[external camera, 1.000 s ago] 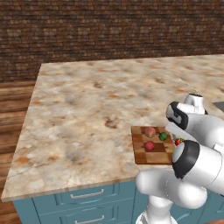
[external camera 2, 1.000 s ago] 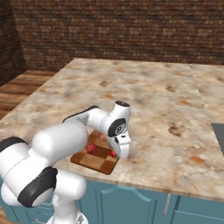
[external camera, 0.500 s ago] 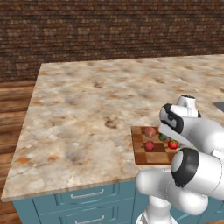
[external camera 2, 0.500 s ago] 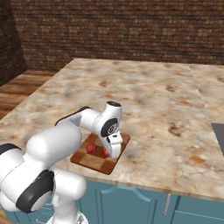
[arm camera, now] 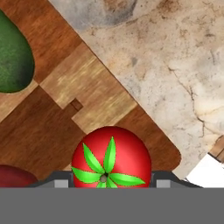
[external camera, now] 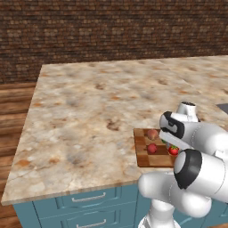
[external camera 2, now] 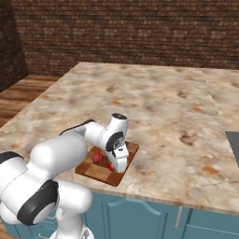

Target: Place the avocado, onion, tomato, and bell pepper on the cutting board.

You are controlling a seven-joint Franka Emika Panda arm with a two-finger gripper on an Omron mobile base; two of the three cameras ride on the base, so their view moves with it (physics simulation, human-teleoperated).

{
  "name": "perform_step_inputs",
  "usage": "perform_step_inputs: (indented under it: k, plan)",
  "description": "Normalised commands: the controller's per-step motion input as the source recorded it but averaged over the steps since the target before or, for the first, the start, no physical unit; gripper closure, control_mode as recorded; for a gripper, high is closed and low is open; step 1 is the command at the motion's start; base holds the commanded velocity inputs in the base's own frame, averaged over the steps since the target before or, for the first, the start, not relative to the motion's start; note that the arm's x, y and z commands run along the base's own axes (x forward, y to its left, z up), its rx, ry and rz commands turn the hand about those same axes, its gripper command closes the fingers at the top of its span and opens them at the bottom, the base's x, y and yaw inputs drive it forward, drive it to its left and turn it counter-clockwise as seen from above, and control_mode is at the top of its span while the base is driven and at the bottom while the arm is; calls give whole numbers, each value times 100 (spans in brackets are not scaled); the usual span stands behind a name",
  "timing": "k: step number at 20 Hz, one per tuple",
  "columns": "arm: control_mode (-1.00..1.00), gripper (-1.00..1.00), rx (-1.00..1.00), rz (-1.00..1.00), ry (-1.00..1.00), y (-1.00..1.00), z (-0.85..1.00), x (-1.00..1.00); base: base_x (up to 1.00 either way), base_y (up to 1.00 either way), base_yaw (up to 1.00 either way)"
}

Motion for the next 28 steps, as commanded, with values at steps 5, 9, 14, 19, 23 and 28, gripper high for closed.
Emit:
perform_step_inputs:
  k: [5, 9, 14, 19, 23, 28]
  plan:
    - [-100, 100, 0, 0, 0, 3, 0, 11, 0, 0, 0]
    - [-100, 100, 0, 0, -3, 11, -1, 6, 0, 0, 0]
    - [-100, 100, 0, 0, -2, 18, -5, 9, 0, 0, 0]
    - [-100, 100, 0, 0, -1, 15, -9, 5, 0, 0, 0]
    - [-100, 100, 2, 0, -1, 1, -11, 0, 0, 0, 0]
    - [-100, -100, 3, 0, -3, 0, -8, 1, 0, 0, 0]
